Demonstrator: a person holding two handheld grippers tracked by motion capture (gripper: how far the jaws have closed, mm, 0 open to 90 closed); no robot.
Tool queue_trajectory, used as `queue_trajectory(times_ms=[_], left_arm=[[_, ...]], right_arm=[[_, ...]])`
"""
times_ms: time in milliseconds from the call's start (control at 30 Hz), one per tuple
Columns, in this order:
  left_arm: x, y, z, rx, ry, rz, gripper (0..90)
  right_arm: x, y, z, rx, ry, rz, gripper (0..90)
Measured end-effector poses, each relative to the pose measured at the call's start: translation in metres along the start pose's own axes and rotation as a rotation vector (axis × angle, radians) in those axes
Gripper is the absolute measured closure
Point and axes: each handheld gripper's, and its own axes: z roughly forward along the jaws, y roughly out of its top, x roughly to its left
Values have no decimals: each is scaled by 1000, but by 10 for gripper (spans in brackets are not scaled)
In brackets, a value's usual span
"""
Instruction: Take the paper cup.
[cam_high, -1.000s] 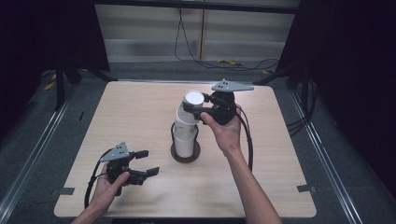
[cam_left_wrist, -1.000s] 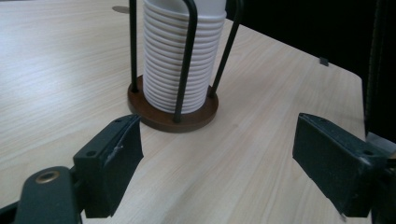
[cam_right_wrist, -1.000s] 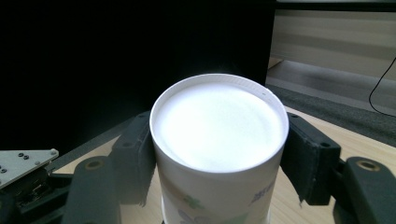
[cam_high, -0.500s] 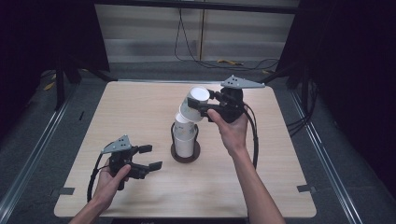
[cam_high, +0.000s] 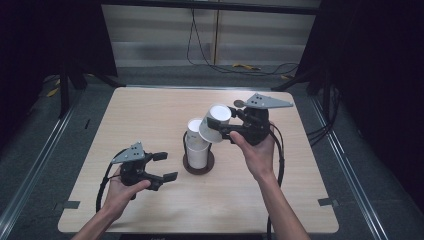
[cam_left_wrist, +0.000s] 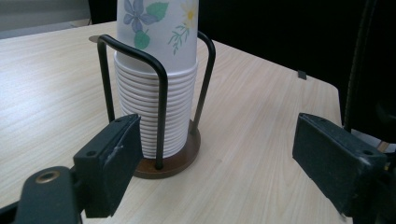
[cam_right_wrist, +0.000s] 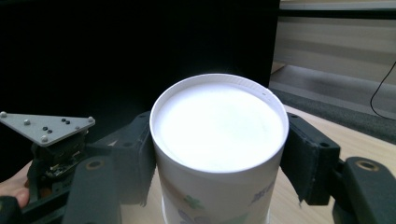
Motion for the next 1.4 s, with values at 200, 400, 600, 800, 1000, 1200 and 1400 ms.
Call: queue_trajectory(times_ms=[200, 400, 600, 800, 1000, 1200, 1400], left_arm=[[-4, 0, 7, 9, -29, 3, 158], [-9, 5, 13, 1, -60, -1, 162], [-12, 11, 18, -10, -68, 16, 172], [-14, 18, 20, -24, -75, 13, 188], [-16, 18, 26, -10, -87, 29, 192], [-21, 13, 30, 11, -105, 50, 191], [-23, 10, 34, 3, -118, 38, 178]], right_arm=[[5, -20, -16, 15, 1, 11, 340], [8, -38, -18, 40, 26, 27, 341], [12, -51, -17, 67, 49, 35, 341], [14, -61, -12, 88, 72, 47, 341], [14, -71, -3, 106, 101, 59, 342], [16, -80, 4, 129, 122, 60, 342], [19, -88, 13, 154, 154, 57, 342]])
